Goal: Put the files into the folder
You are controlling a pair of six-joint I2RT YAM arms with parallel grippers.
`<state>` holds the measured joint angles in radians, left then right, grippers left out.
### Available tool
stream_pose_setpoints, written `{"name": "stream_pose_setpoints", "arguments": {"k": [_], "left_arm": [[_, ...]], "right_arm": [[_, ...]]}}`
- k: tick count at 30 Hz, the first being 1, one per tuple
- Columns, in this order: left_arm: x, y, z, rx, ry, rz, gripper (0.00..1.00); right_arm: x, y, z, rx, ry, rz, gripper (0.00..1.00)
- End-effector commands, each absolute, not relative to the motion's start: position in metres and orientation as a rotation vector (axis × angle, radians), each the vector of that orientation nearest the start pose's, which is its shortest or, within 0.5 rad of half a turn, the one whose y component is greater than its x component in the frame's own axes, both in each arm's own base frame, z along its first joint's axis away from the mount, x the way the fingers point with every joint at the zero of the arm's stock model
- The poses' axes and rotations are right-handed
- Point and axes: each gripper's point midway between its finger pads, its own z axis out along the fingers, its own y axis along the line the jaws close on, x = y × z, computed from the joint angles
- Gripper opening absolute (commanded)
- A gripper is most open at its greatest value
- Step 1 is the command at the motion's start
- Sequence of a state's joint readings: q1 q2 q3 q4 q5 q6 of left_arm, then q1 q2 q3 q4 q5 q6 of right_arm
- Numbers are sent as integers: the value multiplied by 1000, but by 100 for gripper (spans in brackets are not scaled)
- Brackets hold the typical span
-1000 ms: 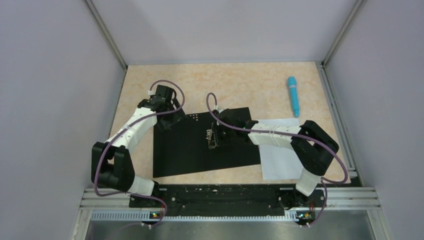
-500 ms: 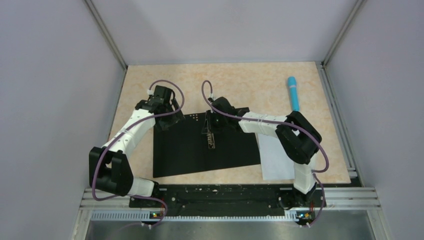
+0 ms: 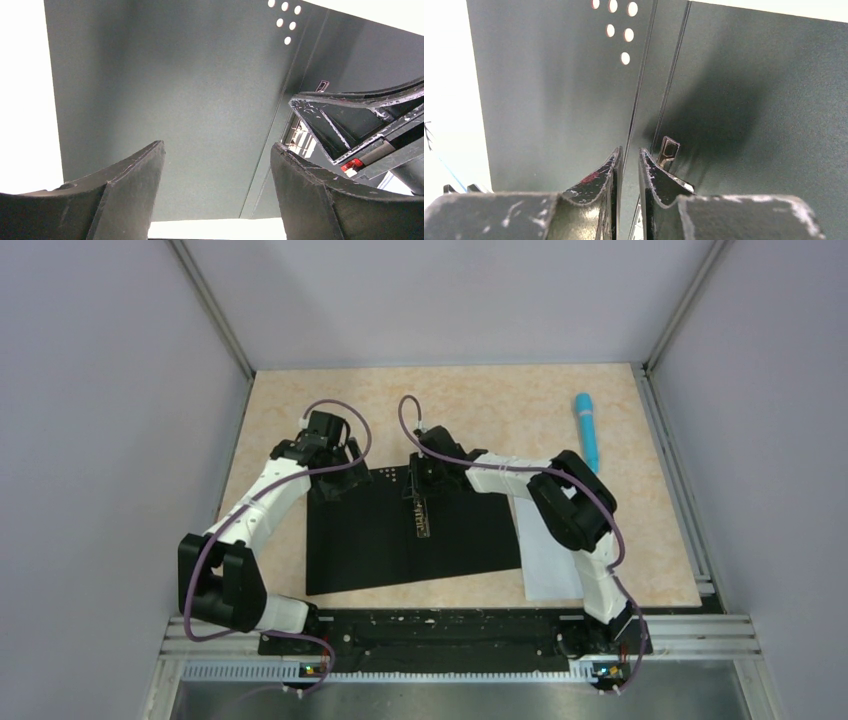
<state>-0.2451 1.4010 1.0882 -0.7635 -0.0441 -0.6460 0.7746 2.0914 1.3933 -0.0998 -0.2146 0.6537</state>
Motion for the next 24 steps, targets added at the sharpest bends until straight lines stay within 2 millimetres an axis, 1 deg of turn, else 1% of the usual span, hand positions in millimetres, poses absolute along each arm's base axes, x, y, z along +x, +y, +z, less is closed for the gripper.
{"name": "stream_pose_setpoints", "arguments": {"k": [1,4,7,8,10,12,13,15,18,20,22,23,24], "left_arm": [[313,-104,144,-468,2535,-325,82],[315,-111,154,-428,2507,-350,83],[315,-126,167,-363,2478,-382,85],[316,-132,171,-348,2468,-391,86],[314,-148,179,-300,2453,-423,86],[311,-167,186,-248,2438,-461,87],[310,-178,188,-221,2432,-484,87],[306,-203,188,-169,2439,-526,87],[300,-242,182,-82,2463,-574,87],[295,-272,176,-12,2478,-607,87],[289,-300,168,57,2501,-636,88],[288,-313,158,86,2523,-635,88],[283,-330,157,133,2530,-686,88]], "right_arm": [[346,422,64,-300,2454,928,20],[352,417,90,-302,2407,897,27],[356,408,127,-317,2347,849,40],[357,403,140,-314,2325,830,46],[356,386,158,-292,2302,766,58],[354,361,169,-242,2296,704,69],[353,344,180,-200,2273,676,74],[348,311,186,-118,2261,627,81],[338,256,187,17,2248,539,87],[330,220,183,106,2247,473,90],[321,187,174,195,2254,413,92],[317,171,169,235,2260,384,92],[313,156,163,276,2264,355,93]]}}
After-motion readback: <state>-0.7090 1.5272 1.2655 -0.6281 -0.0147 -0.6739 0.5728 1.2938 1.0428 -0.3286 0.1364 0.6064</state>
